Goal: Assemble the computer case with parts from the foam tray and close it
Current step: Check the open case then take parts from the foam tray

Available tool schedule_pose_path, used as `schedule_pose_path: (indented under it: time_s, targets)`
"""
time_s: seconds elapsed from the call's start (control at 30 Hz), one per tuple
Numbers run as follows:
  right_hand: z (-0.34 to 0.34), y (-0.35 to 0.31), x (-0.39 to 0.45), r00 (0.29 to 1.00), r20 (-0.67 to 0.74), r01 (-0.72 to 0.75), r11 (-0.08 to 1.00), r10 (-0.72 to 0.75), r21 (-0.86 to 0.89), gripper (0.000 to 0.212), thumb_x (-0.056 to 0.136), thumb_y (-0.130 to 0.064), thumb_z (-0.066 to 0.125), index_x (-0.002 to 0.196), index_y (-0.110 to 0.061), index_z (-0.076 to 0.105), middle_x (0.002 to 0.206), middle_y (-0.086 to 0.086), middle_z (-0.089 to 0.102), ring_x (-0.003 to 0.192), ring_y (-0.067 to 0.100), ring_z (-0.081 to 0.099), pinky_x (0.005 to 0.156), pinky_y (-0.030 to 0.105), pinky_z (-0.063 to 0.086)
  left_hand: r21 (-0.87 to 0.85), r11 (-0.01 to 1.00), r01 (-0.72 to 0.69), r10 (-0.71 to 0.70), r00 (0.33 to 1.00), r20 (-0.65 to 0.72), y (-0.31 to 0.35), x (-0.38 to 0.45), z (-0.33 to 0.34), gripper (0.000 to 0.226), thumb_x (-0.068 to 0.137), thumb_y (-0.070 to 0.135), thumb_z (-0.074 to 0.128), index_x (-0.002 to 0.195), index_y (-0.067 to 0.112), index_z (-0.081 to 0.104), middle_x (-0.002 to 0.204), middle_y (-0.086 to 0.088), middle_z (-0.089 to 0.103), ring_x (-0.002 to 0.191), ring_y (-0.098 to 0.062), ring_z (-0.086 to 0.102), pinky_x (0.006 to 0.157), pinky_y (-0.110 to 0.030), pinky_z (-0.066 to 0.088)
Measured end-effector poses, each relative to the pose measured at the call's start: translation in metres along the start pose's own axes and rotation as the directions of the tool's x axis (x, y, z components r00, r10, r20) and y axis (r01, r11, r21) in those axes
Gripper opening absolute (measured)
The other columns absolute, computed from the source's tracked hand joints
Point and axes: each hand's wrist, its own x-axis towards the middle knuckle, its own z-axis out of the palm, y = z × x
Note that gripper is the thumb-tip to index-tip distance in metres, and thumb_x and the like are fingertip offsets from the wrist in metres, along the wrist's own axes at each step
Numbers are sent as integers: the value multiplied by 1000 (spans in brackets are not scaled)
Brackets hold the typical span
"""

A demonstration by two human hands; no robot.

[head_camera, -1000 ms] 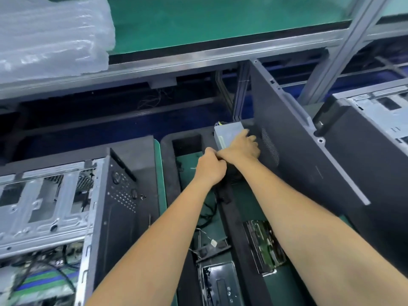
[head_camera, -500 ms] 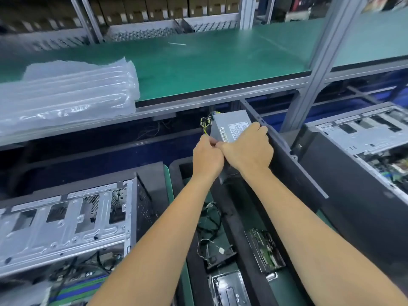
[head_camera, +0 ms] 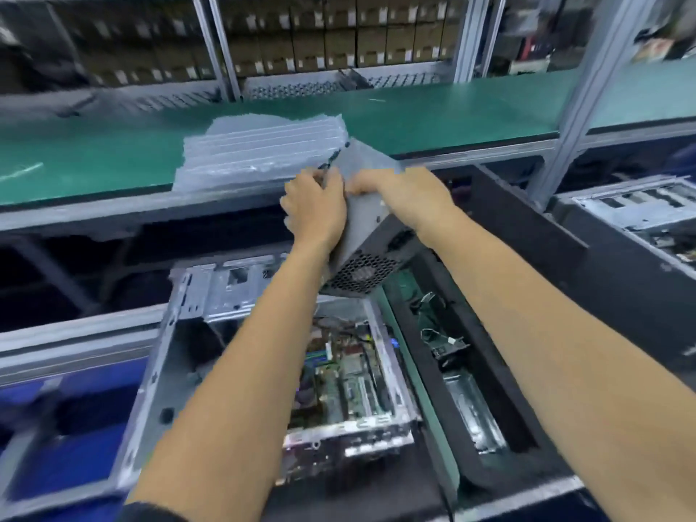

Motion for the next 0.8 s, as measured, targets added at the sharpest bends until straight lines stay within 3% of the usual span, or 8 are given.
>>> schedule_pose_path:
  time_s: [0.23,0.37,0.43,0.5,0.57,0.63,0.7,0.8]
  targets:
    - [88,-8,-73,987,157,-10,999,18,-49,47,60,-58,72,63,-19,47,52,-8,40,48,14,41,47,31,27,51,989,139,-139,990,-5,-79,-37,-88,42,97,44,34,119,13,54,123,-11,53,119,-31,37,89,-37,30]
    - [120,1,-96,954,297,-74,995,50,69,44,57,-58,73,83,-23,65,77,-14,51,70,7,51,62,36,44,65,982,175,-171,983,-65,-116,-59,-132,51,87,57,48,110,14,60,120,-7,54,116,-26,45,94,-39,40]
    - [131,10,-103,939,333,-140,978,82,153,40,59,-54,74,81,-24,61,84,-13,53,77,10,53,64,35,43,128,959,252,-232,961,-149,-131,-72,-152,62,78,60,58,113,9,57,122,-9,48,114,-25,45,94,-41,42]
    - [142,20,-107,923,368,-213,945,112,247,40,60,-50,75,83,-22,59,91,-7,54,82,12,53,63,34,39,82,923,377,-362,920,-152,-146,-86,-172,70,75,57,65,114,0,54,121,-15,50,98,-23,51,82,-40,46]
    - [153,28,-111,904,411,-270,902,117,337,49,62,-49,74,101,-22,63,109,-4,52,94,16,52,71,36,40,-157,815,558,-552,830,81,-156,-99,-192,60,75,55,67,110,7,60,118,-16,62,87,-23,62,73,-36,53]
    - [163,34,-114,885,454,-305,870,107,388,43,66,-49,72,102,-27,66,126,-3,50,110,22,50,90,41,40,-338,640,690,-589,723,360,-162,-107,-209,55,69,53,72,109,15,66,111,-11,69,94,-29,67,86,-44,54]
    - [171,42,-115,865,494,-339,825,84,453,29,71,-47,70,92,-28,68,121,3,64,105,25,61,92,42,48,-403,593,697,-520,714,469,-166,-106,-220,45,63,46,78,97,17,74,104,-9,72,90,-30,69,83,-49,54]
    - [179,53,-109,760,650,-444,735,6,513,25,85,-35,65,101,-17,68,94,5,75,80,25,71,79,39,57,-382,682,623,-446,769,458,-167,-98,-234,28,62,43,78,79,21,79,97,-7,74,81,-26,71,76,-44,57]
